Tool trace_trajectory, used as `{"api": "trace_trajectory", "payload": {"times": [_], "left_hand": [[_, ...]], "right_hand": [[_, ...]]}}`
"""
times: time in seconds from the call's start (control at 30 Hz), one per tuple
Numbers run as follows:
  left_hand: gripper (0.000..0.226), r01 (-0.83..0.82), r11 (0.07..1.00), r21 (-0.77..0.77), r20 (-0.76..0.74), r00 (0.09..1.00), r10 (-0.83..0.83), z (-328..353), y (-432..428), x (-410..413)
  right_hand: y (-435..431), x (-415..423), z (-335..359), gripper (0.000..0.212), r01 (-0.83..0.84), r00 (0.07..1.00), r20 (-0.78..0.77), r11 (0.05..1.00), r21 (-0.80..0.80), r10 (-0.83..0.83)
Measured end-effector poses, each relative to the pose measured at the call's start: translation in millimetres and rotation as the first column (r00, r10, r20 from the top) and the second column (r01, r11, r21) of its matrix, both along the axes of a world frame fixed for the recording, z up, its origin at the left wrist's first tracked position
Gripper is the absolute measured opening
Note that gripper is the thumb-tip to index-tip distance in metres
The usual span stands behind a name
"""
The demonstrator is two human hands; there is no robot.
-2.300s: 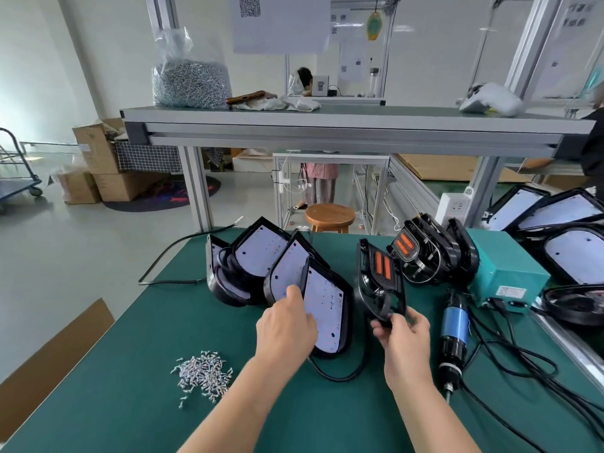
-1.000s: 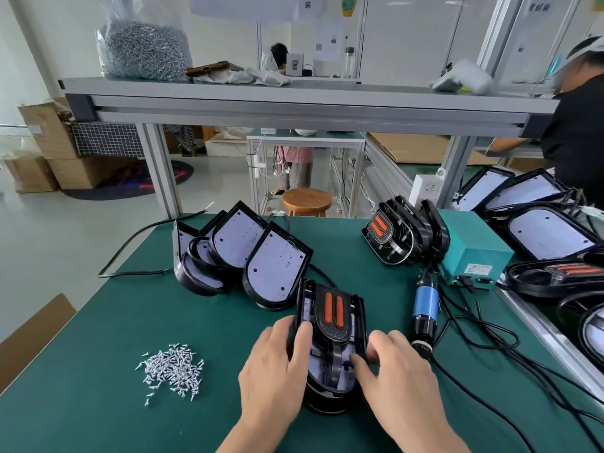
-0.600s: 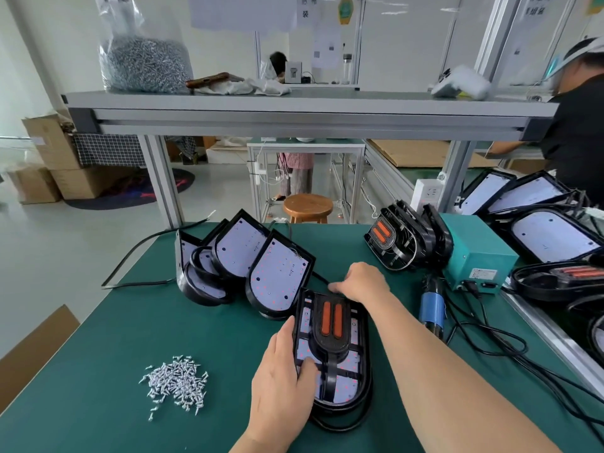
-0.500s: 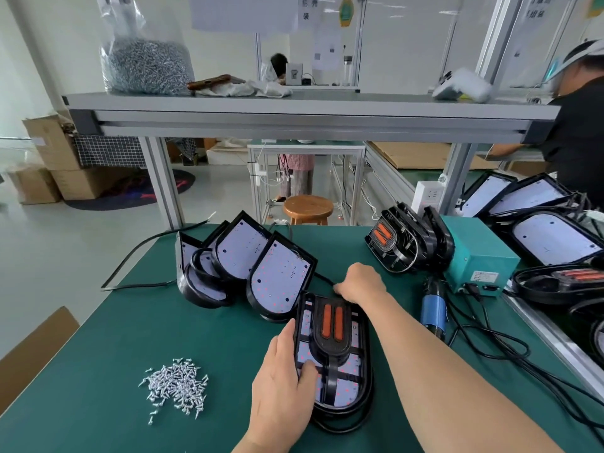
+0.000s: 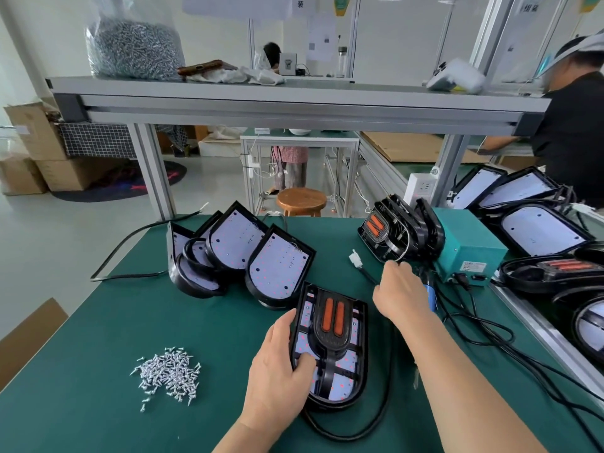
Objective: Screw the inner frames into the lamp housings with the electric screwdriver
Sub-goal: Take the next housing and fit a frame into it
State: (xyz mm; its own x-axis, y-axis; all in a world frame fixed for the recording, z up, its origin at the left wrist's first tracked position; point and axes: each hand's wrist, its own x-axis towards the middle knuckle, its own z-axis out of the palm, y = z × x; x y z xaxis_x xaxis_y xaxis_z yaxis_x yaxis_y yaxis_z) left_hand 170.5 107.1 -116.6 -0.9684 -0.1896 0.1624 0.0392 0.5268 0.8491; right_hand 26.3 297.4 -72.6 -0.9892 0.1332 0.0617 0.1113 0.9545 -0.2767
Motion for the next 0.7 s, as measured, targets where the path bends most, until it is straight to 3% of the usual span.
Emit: {"api": "trace_trajectory", "payload": {"times": [0.1, 0.17, 0.4, 0.57, 0.7], "left_hand": [[0.064, -0.009, 1.000, -0.023, -0.001, 1.000, 0.009, -1, 1, 2], [0.062, -0.025, 0.998, -0.052, 0.001, 1.000, 0.025, -2, 2, 2], [0.065, -0.040, 0.992, -0.122, 0.050, 0.998, 0.047, 3, 5, 2], [0.066, -0.033, 0.993, -0.114, 0.091, 0.995, 0.043, 4, 11, 7], [0.067, -0.062, 0.992, -0.108, 0.087, 0.994, 0.072, 2, 23, 27]], "right_hand": [[-7, 41, -3, 0.012, -0.160, 0.959, -0.271, 0.949, -0.273, 0.083], [-14, 71, -11, 0.016, -0.260, 0.932, -0.338, 0.886, -0.383, 0.127], [-27, 120, -44, 0.046, -0.292, 0.949, -0.248, 0.836, -0.465, 0.194], [-26, 124, -50, 0.054, -0.270, 0.955, -0.252, 0.818, -0.508, 0.159], [-20, 127, -48, 0.050, -0.308, 0.924, -0.359, 0.814, -0.491, 0.133]]}}
